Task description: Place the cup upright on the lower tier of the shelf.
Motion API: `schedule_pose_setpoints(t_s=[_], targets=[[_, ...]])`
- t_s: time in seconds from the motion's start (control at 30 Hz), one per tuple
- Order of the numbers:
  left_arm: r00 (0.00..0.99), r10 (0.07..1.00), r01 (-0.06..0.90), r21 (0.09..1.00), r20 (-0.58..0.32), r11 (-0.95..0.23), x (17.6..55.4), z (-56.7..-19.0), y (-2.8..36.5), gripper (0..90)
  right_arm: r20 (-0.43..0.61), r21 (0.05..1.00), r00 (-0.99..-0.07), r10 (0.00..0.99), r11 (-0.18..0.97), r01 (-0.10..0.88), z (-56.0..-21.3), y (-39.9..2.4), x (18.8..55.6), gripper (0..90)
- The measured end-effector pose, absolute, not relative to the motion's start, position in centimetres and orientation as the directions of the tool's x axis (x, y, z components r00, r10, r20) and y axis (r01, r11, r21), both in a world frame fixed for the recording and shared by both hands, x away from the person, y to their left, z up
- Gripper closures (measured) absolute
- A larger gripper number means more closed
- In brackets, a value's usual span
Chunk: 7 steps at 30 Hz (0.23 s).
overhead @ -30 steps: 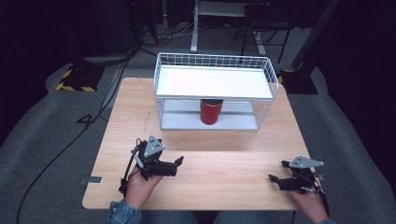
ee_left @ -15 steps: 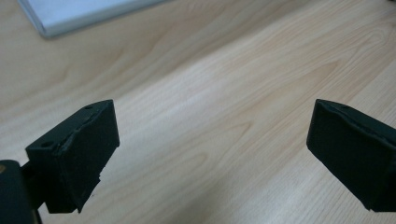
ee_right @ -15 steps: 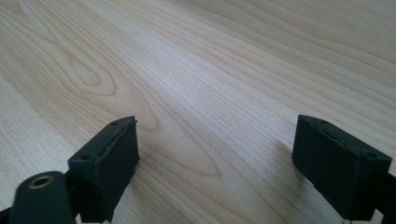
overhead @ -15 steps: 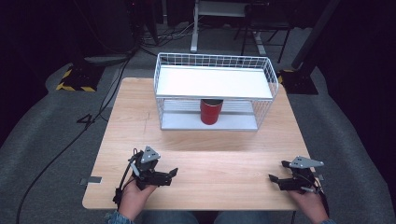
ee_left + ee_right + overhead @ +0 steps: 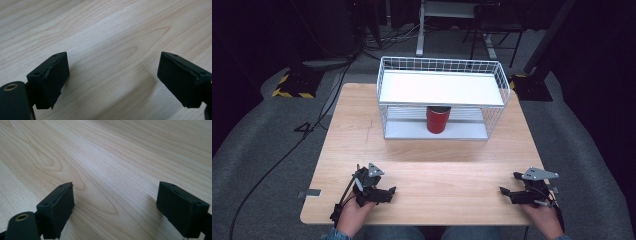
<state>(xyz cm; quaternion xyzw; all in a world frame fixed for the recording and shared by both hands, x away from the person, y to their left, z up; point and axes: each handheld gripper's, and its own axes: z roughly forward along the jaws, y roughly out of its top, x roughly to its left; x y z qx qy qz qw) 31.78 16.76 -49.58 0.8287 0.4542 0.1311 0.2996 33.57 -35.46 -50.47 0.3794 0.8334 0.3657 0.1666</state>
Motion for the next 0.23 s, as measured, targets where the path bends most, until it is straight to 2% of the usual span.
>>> schedule_pose_setpoints(t_s=[0.07, 0.17, 0.23], targets=[[0.564, 0.826, 0.655, 0.622, -0.023, -0.430, 31.77, -49.76, 16.69, 11.2, 0.000, 0.736, -0.656, 0.754, 0.444, 0.511, -50.47, -35.46, 33.56, 14.7], [0.579, 0.815, 0.621, 0.661, -0.026, -0.420, 31.84, -50.53, 16.71, 2.0, 0.001, 0.735, -0.656, 0.755, 0.444, 0.512, -50.46, -35.45, 33.57, 14.7], [0.581, 0.813, 0.616, 0.663, -0.019, -0.425, 31.88, -50.55, 16.69, 0.0, -0.001, 0.735, -0.650, 0.760, 0.442, 0.515, -50.46, -35.40, 33.55, 14.2]])
